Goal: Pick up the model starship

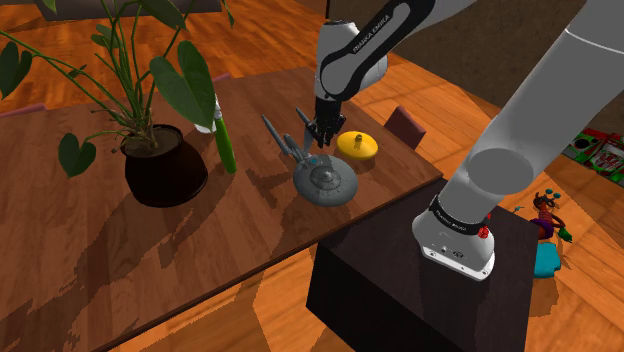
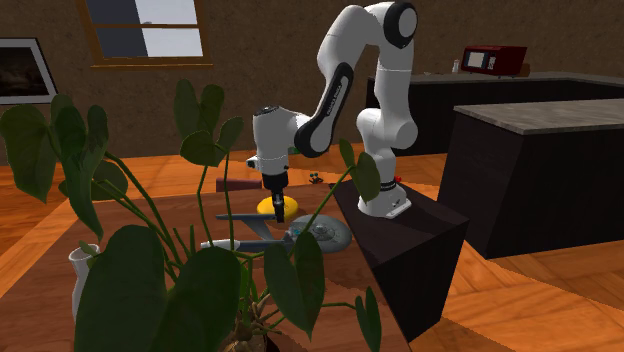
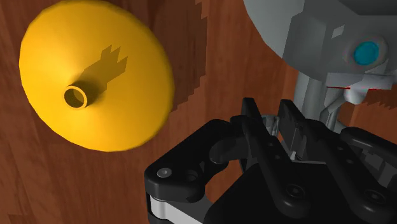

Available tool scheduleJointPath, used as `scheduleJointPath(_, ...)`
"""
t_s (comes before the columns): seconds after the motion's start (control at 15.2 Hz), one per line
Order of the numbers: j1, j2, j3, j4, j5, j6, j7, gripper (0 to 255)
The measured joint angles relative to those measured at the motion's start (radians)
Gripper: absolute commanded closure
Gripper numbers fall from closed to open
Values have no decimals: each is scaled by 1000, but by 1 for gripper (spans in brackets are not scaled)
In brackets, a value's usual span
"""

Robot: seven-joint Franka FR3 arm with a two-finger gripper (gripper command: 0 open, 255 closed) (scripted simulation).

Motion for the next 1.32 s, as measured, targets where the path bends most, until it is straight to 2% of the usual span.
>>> scheduleJointPath(0.33,1,-5,1,1,0,-6,1,255)
scheduleJointPath(1.32,1,-166,-2,58,3,-224,3,255)
